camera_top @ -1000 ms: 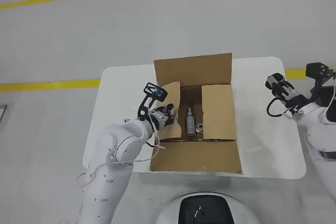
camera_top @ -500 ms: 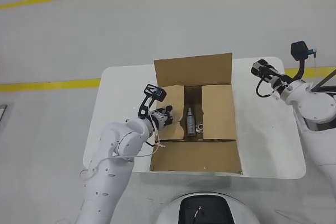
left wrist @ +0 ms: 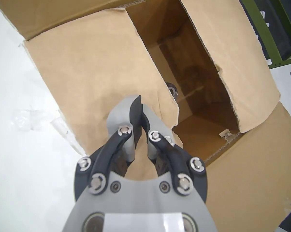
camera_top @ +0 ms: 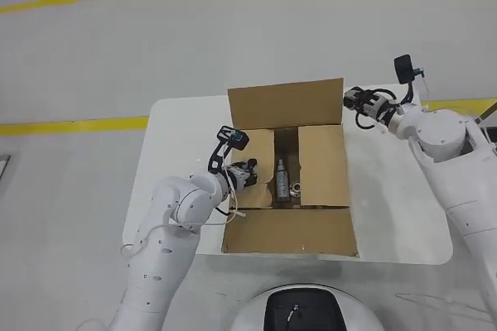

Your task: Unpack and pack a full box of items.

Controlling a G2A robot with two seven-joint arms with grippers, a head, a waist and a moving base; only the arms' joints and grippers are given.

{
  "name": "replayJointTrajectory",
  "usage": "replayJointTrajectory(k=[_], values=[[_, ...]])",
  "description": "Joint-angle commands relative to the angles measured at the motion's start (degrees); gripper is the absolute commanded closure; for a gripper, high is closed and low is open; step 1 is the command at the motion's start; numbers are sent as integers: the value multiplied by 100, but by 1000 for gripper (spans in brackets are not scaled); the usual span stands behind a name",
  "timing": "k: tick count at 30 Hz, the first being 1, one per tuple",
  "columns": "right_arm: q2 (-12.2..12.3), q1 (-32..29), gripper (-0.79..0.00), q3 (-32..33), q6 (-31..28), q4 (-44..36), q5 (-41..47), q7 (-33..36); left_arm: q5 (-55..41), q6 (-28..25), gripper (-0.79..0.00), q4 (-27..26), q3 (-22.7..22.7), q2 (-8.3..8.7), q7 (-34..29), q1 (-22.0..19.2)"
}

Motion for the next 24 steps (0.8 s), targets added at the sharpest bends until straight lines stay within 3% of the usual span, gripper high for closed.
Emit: replayJointTrajectory(k=[1,2,5,14,24], values=[[-25,96,0,-57,-133,201,125,122,-59,33,-570,-19,-25,4,4,-2],[-36,147,0,-80,-206,280,167,174,-104,53,-705,-28,-38,5,-10,-3],[-53,224,0,-98,-539,453,323,309,-63,33,-785,-53,-47,18,-13,-16],[53,116,0,168,-1713,323,628,1113,-182,102,-785,-305,-279,68,11,19],[258,-575,0,414,-2264,-805,250,1808,-374,-47,-785,-1312,-1154,258,-298,606]])
